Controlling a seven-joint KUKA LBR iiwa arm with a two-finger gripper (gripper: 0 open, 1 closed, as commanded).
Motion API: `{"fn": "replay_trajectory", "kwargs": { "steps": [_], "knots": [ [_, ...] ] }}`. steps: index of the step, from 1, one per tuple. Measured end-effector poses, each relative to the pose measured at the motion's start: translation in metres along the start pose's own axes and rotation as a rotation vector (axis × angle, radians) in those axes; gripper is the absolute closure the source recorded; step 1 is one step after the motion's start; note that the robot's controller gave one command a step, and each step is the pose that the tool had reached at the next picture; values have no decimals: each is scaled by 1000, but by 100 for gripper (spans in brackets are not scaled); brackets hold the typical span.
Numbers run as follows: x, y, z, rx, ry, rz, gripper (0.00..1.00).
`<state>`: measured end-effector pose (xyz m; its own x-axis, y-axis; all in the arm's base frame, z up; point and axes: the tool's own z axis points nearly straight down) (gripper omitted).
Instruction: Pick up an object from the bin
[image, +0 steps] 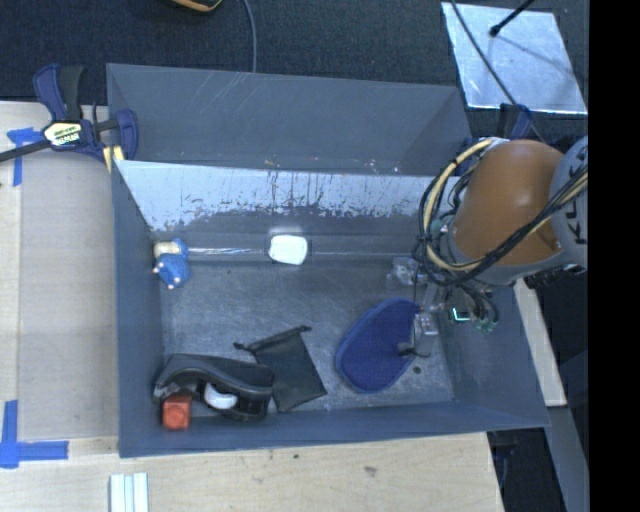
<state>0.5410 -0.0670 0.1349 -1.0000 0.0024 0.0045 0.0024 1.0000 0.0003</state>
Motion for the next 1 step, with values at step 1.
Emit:
{"fn": "replay_trajectory", "kwargs": {
  "steps": [1],
  "knots": [
    [-18,9,63,1,0,-349,0]
  ]
}}
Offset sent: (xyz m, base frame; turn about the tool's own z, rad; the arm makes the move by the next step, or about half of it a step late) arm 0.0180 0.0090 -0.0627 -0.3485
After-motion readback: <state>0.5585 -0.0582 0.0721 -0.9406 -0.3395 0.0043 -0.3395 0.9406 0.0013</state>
